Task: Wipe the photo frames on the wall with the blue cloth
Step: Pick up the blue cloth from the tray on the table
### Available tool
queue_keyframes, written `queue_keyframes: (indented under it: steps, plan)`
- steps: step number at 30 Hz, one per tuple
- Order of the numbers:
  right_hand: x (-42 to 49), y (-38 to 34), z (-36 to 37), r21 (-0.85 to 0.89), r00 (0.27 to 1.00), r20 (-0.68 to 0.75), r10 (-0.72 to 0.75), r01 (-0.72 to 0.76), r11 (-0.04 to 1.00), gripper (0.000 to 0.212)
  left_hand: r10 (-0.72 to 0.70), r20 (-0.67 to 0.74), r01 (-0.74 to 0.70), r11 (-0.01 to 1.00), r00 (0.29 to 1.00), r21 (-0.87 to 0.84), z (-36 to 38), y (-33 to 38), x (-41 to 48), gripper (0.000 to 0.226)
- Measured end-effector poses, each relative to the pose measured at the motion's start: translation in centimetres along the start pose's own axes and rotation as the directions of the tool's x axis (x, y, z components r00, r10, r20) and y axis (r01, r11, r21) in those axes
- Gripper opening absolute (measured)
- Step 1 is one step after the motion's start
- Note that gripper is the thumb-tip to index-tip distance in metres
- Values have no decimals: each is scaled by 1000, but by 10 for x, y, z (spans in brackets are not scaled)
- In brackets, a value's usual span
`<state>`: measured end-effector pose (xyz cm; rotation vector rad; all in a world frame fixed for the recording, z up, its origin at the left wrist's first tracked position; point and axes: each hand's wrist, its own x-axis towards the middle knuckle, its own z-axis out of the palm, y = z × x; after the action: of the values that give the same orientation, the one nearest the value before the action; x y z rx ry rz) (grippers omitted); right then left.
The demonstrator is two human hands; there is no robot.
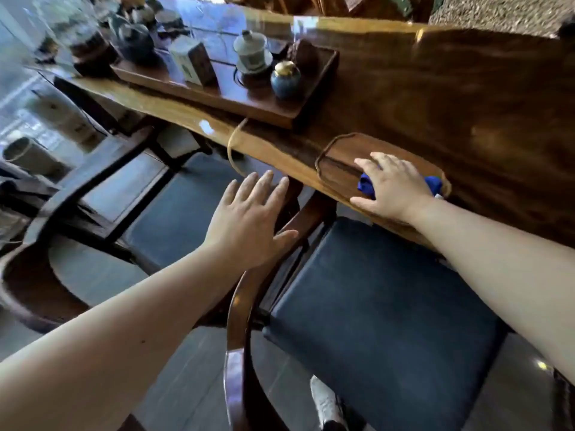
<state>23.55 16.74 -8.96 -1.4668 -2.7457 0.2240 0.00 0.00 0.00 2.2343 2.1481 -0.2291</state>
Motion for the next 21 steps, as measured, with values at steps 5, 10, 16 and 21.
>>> queue_keyframes:
  steps: [5, 10, 16, 21]
  plan:
    - [4, 31, 24, -10, 988, 86, 127, -126, 992, 73, -11, -14, 11, 1000, 1000, 1, 19, -9, 1, 85]
    - [4, 26, 28, -134, 998, 8, 55, -54, 990, 56, -33, 0, 33, 999, 999, 0, 23, -22, -5, 85]
    - [14, -13, 2, -44, 999, 49, -20, 22, 999, 40, -99, -32, 100, 995, 995, 7, 6, -48, -33, 83]
    - [19, -95, -21, 64, 973, -50, -224, 227, 972, 43, -218, -53, 221, 974, 974, 50, -13, -84, -83, 86]
